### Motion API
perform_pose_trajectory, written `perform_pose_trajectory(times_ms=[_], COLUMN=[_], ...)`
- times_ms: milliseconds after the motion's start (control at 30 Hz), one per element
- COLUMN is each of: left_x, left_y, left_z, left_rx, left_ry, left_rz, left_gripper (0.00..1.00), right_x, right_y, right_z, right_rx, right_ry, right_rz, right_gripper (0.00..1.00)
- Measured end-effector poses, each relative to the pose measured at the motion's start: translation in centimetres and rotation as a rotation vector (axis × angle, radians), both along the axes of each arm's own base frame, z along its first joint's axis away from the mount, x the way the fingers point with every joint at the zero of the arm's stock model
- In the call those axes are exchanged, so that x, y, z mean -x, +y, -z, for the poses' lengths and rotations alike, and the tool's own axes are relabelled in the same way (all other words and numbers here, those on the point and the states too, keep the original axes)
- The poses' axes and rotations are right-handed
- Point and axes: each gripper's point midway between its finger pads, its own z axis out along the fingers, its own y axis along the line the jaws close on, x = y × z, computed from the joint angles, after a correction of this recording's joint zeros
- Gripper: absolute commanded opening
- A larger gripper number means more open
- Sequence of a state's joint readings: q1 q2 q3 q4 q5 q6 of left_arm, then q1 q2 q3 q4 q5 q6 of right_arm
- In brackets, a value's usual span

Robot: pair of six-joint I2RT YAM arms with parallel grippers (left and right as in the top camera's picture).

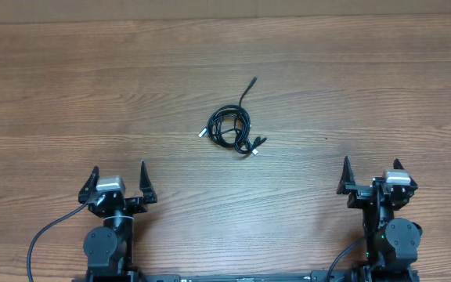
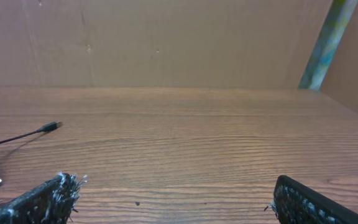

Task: Untangle cables

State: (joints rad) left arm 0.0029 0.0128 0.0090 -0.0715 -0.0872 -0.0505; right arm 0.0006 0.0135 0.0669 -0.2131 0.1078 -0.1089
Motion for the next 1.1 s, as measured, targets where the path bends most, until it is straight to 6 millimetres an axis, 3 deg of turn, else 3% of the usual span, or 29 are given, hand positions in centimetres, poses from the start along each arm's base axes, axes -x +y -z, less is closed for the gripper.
perform_pose_trajectory(times_ms=[233,367,500,1100], left_x=[0.0,0.0,0.0,0.0], left_y=[0.1,0.2,0.4,0.1], left_z=[-0.1,-0.3,-0.2,-0.3], left_rx=[0.0,-0.001,0.0,0.003], left_ry=[-0.003,-0.014,-0.007,-0.011], left_rz=[-0.004,-0.013,-0.023,-0.005], left_gripper=[1.0,1.0,1.0,1.0], right_x=[0.0,0.0,0.1,0.3], right_y=[0.3,3.0,4.1,5.2], right_z=[-0.1,-0.1,-0.1,-0.3], right_rx=[-0.014,-0.126,-0.172,-0.195], right_ry=[-0.003,-0.003,0.002,0.0], right_rz=[-0.014,-0.164,-0.223,-0.285], right_gripper=[1.0,1.0,1.0,1.0])
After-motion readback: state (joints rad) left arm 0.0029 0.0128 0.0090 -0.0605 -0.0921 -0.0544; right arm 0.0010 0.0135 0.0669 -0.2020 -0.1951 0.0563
